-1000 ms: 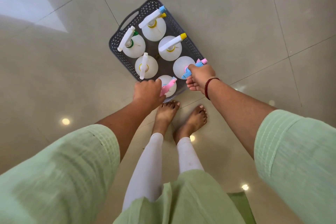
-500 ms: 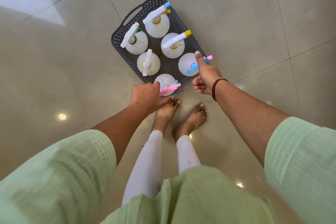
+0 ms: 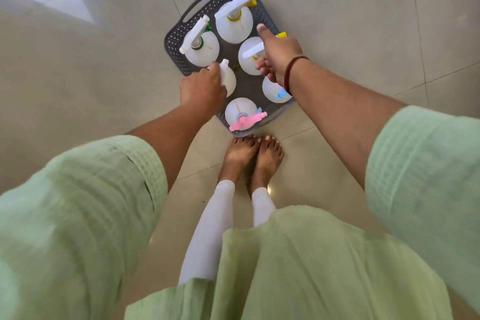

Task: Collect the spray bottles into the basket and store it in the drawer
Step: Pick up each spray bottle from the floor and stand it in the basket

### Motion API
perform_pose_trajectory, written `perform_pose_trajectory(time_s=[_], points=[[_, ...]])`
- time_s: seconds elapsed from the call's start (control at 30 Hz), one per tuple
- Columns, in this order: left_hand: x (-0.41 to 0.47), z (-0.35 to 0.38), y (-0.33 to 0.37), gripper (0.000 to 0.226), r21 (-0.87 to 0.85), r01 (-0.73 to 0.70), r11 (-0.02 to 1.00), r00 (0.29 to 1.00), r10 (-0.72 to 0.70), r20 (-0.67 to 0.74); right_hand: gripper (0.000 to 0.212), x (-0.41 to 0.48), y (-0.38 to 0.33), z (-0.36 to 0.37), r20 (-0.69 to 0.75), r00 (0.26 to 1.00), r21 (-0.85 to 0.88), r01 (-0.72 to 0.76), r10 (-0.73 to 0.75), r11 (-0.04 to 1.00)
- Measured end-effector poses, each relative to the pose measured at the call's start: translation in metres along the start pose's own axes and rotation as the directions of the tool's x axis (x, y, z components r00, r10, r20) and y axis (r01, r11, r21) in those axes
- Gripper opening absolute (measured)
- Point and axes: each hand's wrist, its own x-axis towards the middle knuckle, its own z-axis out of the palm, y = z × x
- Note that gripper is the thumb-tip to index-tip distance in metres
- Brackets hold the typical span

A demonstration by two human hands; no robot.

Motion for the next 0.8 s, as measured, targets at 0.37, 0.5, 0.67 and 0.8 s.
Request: perform_pose_trajectory(time_s=[0.37,0.5,0.67,0.8], points=[[-0.013,0.004,-0.005,0.043,-0.002,-0.046,0.999,0.997,0.046,0.055,0.044,-0.002,0.011,-0.002,-0.028,1.000,-0.003,-0.002,0.002,1.000],[-0.018,-0.008,-0.009,0.055,-0.139,0.004,0.990,0.999,-0.009,-0.038,0.062,-0.014,0.013,-0.010,-0.074,0.997,-0.030,0.032,-0.034,0.999],[0.002,-0.036,-0.029,0.050,-0.173,0.024,0.985,0.972,-0.064,-0.226,0.060,-0.018,-0.009,-0.029,-0.210,0.924,-0.359,0.231,-0.319,0.905],[0.033,-0.052,-0.045,0.053,-0.034,0.104,0.994,0.976,-0.108,-0.190,0.056,-0.017,-0.044,-0.019,-0.104,0.874,-0.481,0.374,-0.475,0.793]])
